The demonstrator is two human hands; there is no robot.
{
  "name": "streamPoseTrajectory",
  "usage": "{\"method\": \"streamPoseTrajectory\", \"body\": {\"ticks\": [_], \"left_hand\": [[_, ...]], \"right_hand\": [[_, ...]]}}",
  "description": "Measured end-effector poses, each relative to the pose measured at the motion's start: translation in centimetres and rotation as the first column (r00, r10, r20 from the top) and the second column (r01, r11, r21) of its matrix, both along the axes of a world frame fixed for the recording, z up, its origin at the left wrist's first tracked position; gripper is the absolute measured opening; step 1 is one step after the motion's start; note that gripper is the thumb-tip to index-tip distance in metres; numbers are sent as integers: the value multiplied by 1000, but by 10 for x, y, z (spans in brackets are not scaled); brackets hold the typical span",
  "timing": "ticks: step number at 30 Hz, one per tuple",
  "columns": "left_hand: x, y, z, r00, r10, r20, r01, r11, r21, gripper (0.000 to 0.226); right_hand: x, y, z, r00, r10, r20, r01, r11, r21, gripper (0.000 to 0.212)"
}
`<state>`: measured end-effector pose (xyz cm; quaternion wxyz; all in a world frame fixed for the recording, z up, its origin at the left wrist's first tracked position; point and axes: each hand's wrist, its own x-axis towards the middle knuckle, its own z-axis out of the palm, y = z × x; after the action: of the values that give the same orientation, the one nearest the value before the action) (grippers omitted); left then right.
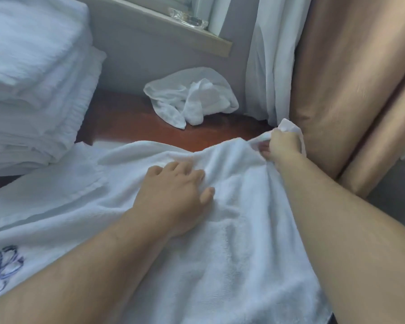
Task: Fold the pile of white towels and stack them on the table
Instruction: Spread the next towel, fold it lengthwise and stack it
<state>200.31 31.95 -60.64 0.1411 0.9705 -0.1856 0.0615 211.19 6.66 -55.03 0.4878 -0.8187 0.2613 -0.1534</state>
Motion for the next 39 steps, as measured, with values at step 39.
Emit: {"method": "streamPoseTrajectory", "body": {"ticks": [39], "left_hand": [[-21,124,22,921,368,126,-384,912,146,43]], "right_hand": [[-127,124,-55,849,326,-416,-529,528,-664,72]]}}
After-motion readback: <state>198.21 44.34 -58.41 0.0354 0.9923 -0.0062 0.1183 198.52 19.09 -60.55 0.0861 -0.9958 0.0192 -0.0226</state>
